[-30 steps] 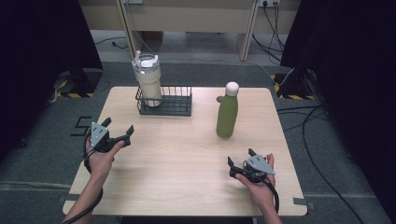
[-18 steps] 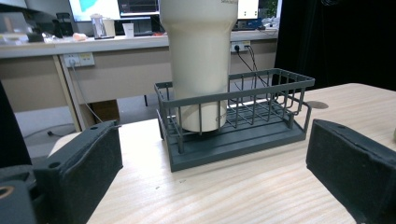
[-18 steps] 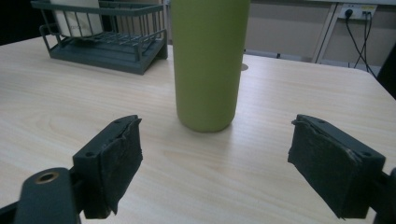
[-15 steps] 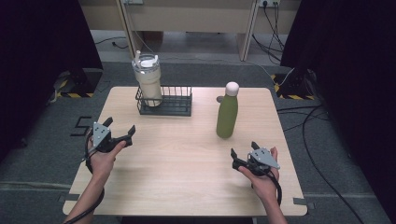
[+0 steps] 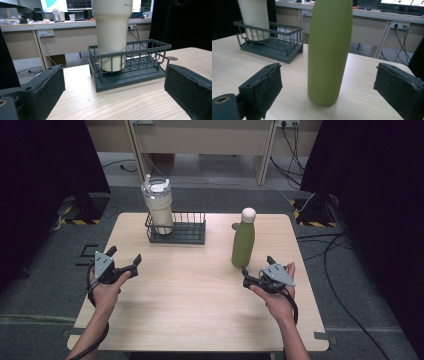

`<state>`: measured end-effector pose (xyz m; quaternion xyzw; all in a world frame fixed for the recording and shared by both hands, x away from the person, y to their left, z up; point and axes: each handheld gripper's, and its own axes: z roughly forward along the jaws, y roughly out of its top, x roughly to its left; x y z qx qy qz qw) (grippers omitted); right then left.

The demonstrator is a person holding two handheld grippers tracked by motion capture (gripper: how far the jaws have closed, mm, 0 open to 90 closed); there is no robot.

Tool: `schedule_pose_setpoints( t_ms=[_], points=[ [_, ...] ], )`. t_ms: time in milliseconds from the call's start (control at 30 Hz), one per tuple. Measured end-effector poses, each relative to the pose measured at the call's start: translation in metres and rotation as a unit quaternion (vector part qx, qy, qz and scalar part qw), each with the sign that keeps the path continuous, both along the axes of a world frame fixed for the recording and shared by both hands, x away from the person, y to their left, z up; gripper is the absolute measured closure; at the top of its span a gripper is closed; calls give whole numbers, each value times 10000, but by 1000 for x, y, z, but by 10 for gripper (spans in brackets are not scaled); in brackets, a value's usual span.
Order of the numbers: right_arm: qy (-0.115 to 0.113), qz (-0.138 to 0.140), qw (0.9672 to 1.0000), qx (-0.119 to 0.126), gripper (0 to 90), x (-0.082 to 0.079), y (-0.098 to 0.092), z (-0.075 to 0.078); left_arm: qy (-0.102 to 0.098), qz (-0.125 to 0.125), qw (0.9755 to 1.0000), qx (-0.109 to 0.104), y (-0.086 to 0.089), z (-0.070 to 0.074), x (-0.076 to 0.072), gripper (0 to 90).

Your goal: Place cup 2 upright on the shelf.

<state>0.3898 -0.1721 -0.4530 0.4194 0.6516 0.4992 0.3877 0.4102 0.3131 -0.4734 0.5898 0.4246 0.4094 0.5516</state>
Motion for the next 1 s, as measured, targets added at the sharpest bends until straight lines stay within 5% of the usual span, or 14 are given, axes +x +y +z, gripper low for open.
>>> schedule_pose_setpoints(
  t_ms=[333, 633, 1000],
  points=[
    [-273, -51, 9995, 139, 156, 43, 8, 21, 21, -30, 10000, 51, -3, -1, 0, 21],
    [-161, -8, 9998, 85, 158, 74, 18, 24, 23, -58, 10000, 48, -4, -1, 1, 20],
    [-42, -9, 9999, 120, 168, 92, 26, 18, 31, -57, 10000, 53, -4, -1, 1, 19]
  ],
)
